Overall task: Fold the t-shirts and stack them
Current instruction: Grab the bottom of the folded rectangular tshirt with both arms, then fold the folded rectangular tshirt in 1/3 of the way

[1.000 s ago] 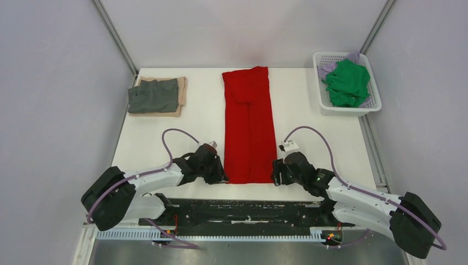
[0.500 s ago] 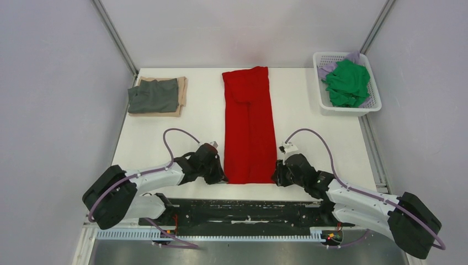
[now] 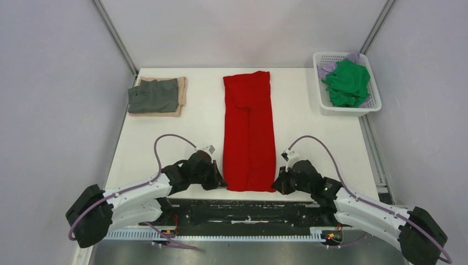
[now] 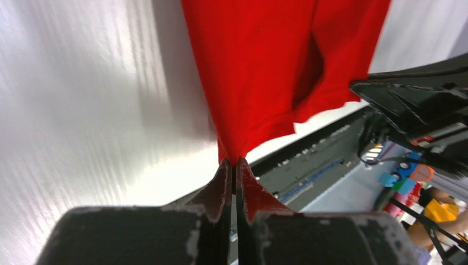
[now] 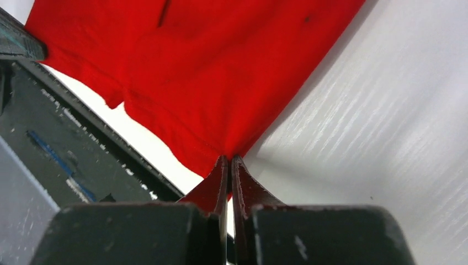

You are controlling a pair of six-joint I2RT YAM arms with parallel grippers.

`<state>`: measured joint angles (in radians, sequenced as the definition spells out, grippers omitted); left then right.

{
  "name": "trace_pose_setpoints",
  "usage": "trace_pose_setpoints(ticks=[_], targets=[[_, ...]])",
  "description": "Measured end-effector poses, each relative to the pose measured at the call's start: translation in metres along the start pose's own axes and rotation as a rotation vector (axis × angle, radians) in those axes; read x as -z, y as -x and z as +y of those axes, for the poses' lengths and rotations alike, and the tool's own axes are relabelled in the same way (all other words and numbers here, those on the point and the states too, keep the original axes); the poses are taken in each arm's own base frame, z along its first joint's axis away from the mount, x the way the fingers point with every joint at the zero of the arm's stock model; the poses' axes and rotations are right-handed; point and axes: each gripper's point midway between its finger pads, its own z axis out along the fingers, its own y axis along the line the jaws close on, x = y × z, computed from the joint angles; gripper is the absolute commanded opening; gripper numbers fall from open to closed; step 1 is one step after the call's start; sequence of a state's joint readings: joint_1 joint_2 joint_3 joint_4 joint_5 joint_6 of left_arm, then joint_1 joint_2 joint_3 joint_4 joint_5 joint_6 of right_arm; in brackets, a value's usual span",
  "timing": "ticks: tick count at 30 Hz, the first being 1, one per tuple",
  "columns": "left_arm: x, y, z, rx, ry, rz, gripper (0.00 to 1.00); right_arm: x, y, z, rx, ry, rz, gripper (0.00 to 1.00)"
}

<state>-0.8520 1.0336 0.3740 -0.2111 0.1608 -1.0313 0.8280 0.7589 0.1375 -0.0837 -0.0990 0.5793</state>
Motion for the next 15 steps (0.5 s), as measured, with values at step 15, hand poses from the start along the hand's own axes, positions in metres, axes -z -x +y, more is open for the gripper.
trace_pose_setpoints(ticks=[15], targets=[[0.02,0.04,-0.05,0.023,-0.085,-0.091,0.02,0.011,0.046,0.021,0.045,0.018,-0.086,0.0]])
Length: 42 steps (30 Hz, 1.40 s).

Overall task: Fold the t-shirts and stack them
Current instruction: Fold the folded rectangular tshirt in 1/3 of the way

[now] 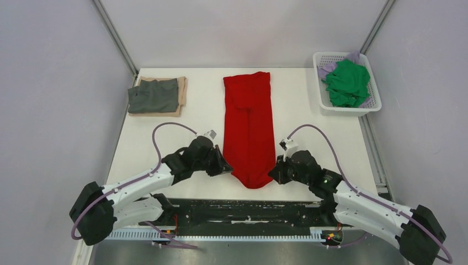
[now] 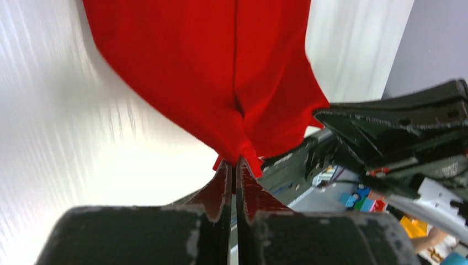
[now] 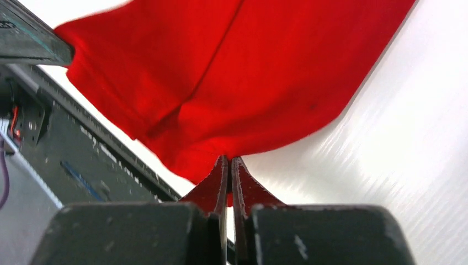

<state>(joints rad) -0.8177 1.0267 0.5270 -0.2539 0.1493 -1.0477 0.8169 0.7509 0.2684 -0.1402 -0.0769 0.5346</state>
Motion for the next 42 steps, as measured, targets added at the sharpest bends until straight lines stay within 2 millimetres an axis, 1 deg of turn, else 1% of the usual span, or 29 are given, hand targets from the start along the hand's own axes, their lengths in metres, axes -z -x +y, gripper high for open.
trace_pose_setpoints(ticks=[4,5,11,14,17,18,23,25,29,33,34,35,37,40,41,42], targets=[[-0.009,0.033,-0.008,0.019,0.022,-0.042,0.02,-0.006,0.035,-0.005,0.012,-0.07,-0.055,0.0],[-0.011,0.044,-0.009,0.029,0.026,-0.053,0.02,-0.008,0.044,-0.007,0.014,-0.093,-0.069,0.0],[-0.023,0.099,-0.003,0.071,0.056,-0.102,0.02,-0.02,0.093,-0.023,0.015,-0.195,-0.138,0.0],[-0.029,0.125,-0.002,0.076,0.07,-0.125,0.02,-0.027,0.114,-0.035,0.004,-0.24,-0.165,0.0],[-0.04,0.153,-0.009,0.056,0.069,-0.138,0.02,-0.036,0.133,-0.05,-0.006,-0.284,-0.179,0.0],[-0.042,0.159,-0.009,0.054,0.069,-0.144,0.02,-0.039,0.138,-0.055,-0.008,-0.295,-0.183,0.0],[-0.066,0.196,-0.012,0.042,0.072,-0.139,0.02,-0.056,0.166,-0.076,-0.016,-0.323,-0.196,0.0],[-0.076,0.208,-0.008,0.047,0.08,-0.135,0.02,-0.065,0.176,-0.083,-0.016,-0.321,-0.195,0.0],[-0.09,0.225,0.003,0.053,0.095,-0.132,0.02,-0.083,0.189,-0.098,-0.025,-0.31,-0.185,0.0],[-0.095,0.24,0.01,0.053,0.108,-0.141,0.02,-0.099,0.197,-0.11,-0.035,-0.29,-0.167,0.0],[-0.096,0.244,0.011,0.05,0.11,-0.144,0.02,-0.102,0.202,-0.11,-0.03,-0.282,-0.172,0.0],[-0.098,0.249,0.011,0.045,0.111,-0.147,0.02,-0.105,0.2,-0.115,-0.036,-0.286,-0.164,0.0],[-0.101,0.261,0.01,0.036,0.111,-0.157,0.02,-0.11,0.204,-0.12,-0.04,-0.281,-0.159,0.0],[-0.106,0.271,0.014,0.035,0.115,-0.163,0.02,-0.116,0.209,-0.125,-0.043,-0.268,-0.163,0.0],[-0.107,0.272,0.017,0.037,0.119,-0.162,0.02,-0.118,0.211,-0.127,-0.045,-0.267,-0.166,0.02],[-0.108,0.273,0.019,0.04,0.124,-0.161,0.05,-0.119,0.211,-0.129,-0.047,-0.267,-0.167,0.04]])
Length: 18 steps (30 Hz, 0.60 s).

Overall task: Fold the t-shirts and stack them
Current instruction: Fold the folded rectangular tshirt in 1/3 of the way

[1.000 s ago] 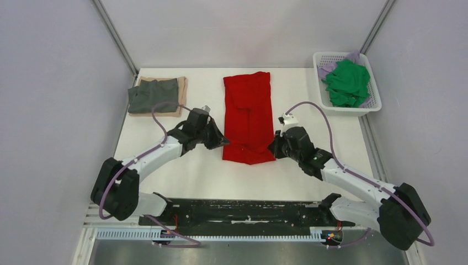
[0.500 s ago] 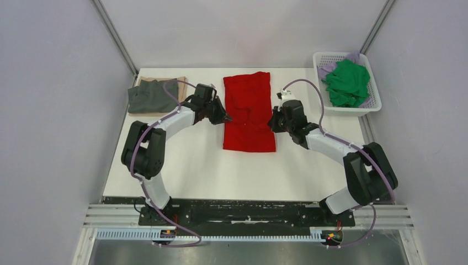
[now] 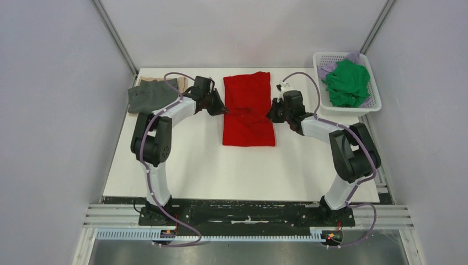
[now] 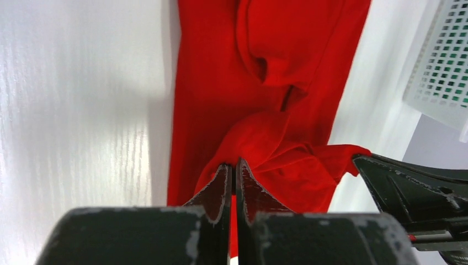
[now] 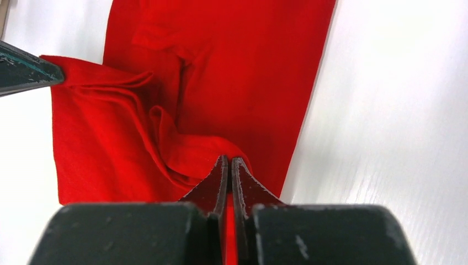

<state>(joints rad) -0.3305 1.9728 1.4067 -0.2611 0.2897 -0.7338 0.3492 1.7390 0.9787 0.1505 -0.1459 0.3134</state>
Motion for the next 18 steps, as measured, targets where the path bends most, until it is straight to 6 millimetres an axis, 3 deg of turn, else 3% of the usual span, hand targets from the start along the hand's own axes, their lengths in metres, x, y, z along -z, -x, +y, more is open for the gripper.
trace_pose_setpoints(ticks=[2,4,5,6,8,9,14,18], targets=[[-0.004,0.0,0.006,0.007,0.013,0.008,0.26,-0.004,0.001,-0.003,-0.004,0.001,-0.002,0.09],[-0.007,0.0,0.011,0.004,0.025,0.017,0.64,-0.009,0.0,-0.006,-0.008,0.0,0.001,0.21],[-0.008,-0.001,0.013,-0.002,0.03,0.021,0.81,-0.011,0.0,-0.008,-0.013,-0.003,0.003,0.33],[-0.007,0.0,0.014,-0.006,0.032,0.021,0.97,-0.013,0.0,-0.01,-0.017,-0.005,0.004,0.53],[-0.007,0.003,0.013,-0.019,0.028,0.015,1.0,-0.017,0.005,-0.013,-0.027,-0.011,-0.002,0.87],[-0.006,0.006,0.01,-0.021,0.023,0.009,1.0,-0.018,0.011,-0.015,-0.019,-0.015,-0.011,0.97],[0.004,0.014,0.0,-0.034,0.002,-0.018,1.0,-0.01,0.032,-0.019,-0.008,-0.037,-0.071,0.98],[0.03,0.009,-0.008,-0.046,-0.022,-0.042,1.0,0.018,0.032,-0.014,-0.004,-0.026,-0.115,0.99]])
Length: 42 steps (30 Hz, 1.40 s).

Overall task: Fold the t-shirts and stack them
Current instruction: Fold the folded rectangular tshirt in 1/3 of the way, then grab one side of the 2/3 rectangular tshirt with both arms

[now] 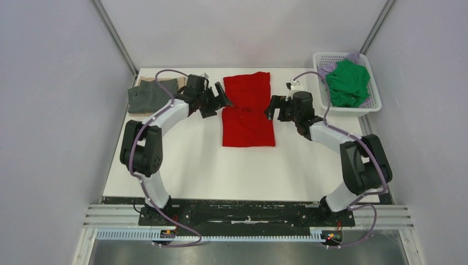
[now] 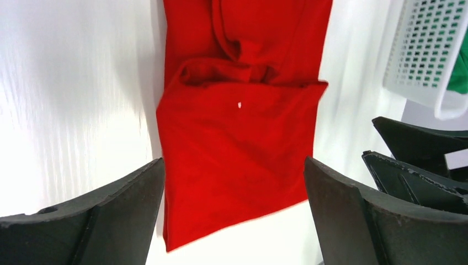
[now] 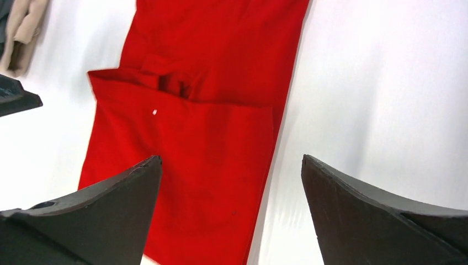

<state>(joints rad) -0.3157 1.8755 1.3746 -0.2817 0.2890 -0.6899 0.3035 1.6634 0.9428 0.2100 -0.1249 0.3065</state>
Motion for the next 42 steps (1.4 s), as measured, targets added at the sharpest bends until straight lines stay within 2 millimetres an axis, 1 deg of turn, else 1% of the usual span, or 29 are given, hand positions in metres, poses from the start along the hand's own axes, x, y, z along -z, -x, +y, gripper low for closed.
trace_pose_setpoints(ticks=[3,5,7,12,13,14,15,18,22,24,26,28,32,35,36,38,42], targets=[[0.022,-0.012,-0.003,-0.009,-0.013,-0.007,1.0,0.023,-0.009,0.003,-0.011,0.015,-0.013,0.99],[0.033,-0.028,-0.001,-0.015,-0.012,0.003,1.0,0.037,-0.024,0.001,-0.025,0.017,-0.005,0.99],[0.04,-0.052,0.006,-0.022,0.003,0.033,1.0,0.049,-0.048,-0.003,-0.047,0.012,0.027,0.98],[0.039,-0.115,0.032,-0.033,0.075,0.154,1.0,0.065,-0.107,-0.013,-0.113,-0.003,0.143,0.99],[0.039,-0.126,0.038,-0.032,0.093,0.179,1.0,0.068,-0.116,-0.013,-0.127,-0.001,0.163,0.99],[0.039,-0.13,0.042,-0.03,0.103,0.189,1.0,0.069,-0.122,-0.013,-0.138,0.0,0.176,0.99],[0.039,-0.135,0.047,-0.028,0.118,0.198,1.0,0.07,-0.122,-0.012,-0.148,0.007,0.167,0.96],[0.039,-0.137,0.054,-0.025,0.144,0.194,1.0,0.068,-0.115,-0.008,-0.179,0.015,0.14,0.87],[0.039,-0.135,0.055,-0.016,0.158,0.181,1.0,0.066,-0.112,-0.001,-0.226,0.025,0.126,0.73],[0.038,-0.135,0.055,-0.016,0.158,0.18,1.0,0.063,-0.117,0.003,-0.242,0.032,0.139,0.66],[0.038,-0.135,0.056,-0.016,0.159,0.18,1.0,0.061,-0.127,0.005,-0.256,0.034,0.17,0.61],[0.037,-0.135,0.056,-0.015,0.159,0.181,1.0,0.059,-0.13,0.009,-0.266,0.043,0.18,0.54],[0.034,-0.138,0.058,-0.016,0.163,0.191,1.0,0.059,-0.137,0.013,-0.272,0.049,0.205,0.33],[0.031,-0.143,0.061,-0.015,0.169,0.203,1.0,0.06,-0.143,0.012,-0.272,0.043,0.223,0.22],[0.031,-0.143,0.059,-0.014,0.165,0.202,1.0,0.059,-0.144,0.011,-0.273,0.039,0.227,0.16],[0.03,-0.143,0.059,-0.012,0.163,0.201,1.0,0.058,-0.146,0.011,-0.276,0.036,0.231,0.0],[0.029,-0.142,0.058,-0.012,0.158,0.199,1.0,0.057,-0.149,0.01,-0.281,0.033,0.235,0.0]])
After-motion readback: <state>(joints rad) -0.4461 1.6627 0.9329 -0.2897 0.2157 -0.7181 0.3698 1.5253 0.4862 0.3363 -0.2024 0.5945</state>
